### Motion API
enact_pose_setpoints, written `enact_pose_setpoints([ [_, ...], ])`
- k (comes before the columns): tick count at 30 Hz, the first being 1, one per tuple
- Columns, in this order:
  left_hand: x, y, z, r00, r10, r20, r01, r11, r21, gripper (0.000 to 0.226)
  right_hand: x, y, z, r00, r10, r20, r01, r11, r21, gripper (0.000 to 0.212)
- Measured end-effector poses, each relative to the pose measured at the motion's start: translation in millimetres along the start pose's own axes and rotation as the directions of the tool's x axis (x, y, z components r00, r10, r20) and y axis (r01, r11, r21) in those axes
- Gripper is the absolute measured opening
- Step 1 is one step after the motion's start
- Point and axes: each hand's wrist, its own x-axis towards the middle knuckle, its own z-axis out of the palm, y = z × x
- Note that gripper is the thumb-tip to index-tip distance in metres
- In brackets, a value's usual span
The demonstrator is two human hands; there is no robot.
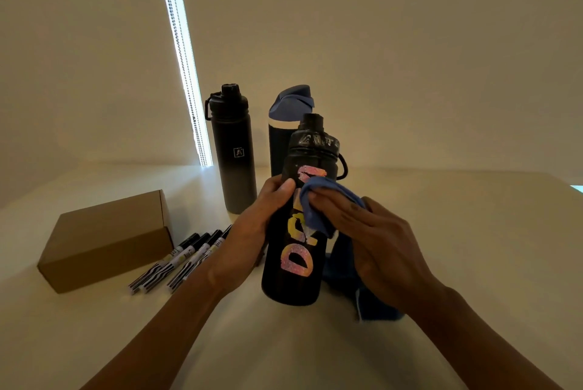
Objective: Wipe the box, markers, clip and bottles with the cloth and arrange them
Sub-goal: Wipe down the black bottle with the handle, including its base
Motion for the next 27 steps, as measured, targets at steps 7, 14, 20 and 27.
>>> enact_pose_setpoints([
  [7,1.3,-4.5,2.4,1.000,0.013,0.015,-0.013,0.999,0.035,0.039,11.0,0.0,-2.0,0.989,0.020,-0.148,-0.016,0.999,0.029,0.060],
  [14,-0.6,7.3,-4.2,0.992,-0.003,-0.126,-0.030,0.966,-0.259,0.054,-4.9,-28.6,9.2,0.980,-0.166,0.109,0.169,0.985,-0.021,0.093],
  [20,-1.3,15.9,-9.5,0.985,0.015,-0.169,-0.066,0.951,-0.301,0.056,-7.0,-28.5,20.4,0.900,-0.226,0.374,0.284,0.953,-0.108,0.110],
  [27,-5.2,13.9,-6.7,0.990,-0.043,-0.137,0.002,0.957,-0.289,0.059,1.1,-22.6,7.6,0.973,-0.191,0.134,0.211,0.964,-0.159,0.089],
])
